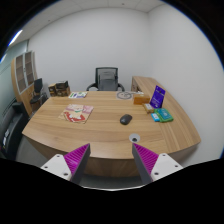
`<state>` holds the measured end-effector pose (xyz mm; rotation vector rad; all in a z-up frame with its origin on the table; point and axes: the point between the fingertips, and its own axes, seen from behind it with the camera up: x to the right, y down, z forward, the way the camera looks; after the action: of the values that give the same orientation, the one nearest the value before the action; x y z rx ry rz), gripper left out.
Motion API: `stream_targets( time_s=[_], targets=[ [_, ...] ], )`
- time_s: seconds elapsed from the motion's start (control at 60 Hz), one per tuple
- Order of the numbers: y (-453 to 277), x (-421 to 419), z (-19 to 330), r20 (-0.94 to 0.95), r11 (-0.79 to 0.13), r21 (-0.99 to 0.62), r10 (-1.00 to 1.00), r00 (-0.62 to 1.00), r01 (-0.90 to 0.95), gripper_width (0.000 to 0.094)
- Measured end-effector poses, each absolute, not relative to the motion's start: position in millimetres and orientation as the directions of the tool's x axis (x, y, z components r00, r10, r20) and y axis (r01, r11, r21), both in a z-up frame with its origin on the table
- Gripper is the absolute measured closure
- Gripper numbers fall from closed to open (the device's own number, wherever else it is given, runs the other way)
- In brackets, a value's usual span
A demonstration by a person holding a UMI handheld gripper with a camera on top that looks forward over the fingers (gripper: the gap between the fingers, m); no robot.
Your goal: Arrange mouse
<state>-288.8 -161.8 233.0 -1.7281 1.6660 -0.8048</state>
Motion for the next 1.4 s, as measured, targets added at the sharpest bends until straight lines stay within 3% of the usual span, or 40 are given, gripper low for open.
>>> stream_targets(
  time_s=[0.717, 1.4],
  targets=[
    [-229.1, -262.4, 196.8, 0.034, -0.032, -0.766, -0.999, 0.009, -0.642, 0.0069],
    [-244.6, -90.2, 77.4, 0.025, 0.005, -0.786, -0.999, -0.039, -0.618, 0.0068]
  ],
)
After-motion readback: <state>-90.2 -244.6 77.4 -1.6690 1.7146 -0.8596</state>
